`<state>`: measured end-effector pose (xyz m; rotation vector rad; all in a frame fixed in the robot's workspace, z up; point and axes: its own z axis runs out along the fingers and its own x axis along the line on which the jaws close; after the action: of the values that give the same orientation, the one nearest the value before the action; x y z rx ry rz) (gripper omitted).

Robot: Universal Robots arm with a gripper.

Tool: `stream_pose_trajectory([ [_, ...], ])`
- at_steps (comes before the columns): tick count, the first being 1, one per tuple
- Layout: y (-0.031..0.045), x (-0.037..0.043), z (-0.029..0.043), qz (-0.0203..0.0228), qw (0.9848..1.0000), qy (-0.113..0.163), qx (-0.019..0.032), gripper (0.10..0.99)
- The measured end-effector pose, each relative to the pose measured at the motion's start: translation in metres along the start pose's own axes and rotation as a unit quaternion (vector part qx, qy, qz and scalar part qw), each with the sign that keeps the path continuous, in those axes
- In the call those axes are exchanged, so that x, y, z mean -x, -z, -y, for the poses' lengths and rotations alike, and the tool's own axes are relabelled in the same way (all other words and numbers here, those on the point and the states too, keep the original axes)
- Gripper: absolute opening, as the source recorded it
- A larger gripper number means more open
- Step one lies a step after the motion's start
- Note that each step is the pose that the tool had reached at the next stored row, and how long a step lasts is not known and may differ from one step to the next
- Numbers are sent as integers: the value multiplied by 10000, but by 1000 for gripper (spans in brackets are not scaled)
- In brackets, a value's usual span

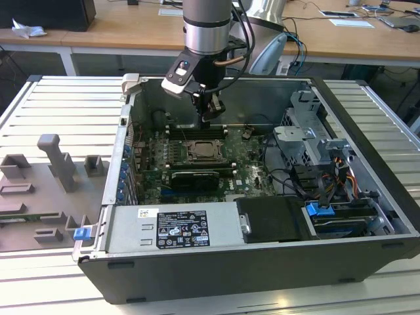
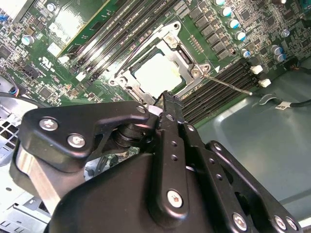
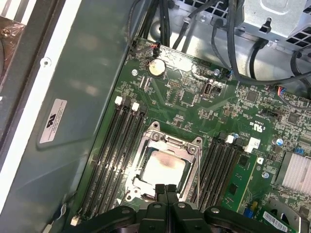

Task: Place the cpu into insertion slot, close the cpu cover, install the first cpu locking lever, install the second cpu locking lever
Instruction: 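Install the first cpu locking lever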

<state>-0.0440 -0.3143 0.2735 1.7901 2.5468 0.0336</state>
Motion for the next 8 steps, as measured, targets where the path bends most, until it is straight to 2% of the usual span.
stream_pose_trajectory([
  [8, 0, 1, 0, -4, 9999, 133, 1, 106],
])
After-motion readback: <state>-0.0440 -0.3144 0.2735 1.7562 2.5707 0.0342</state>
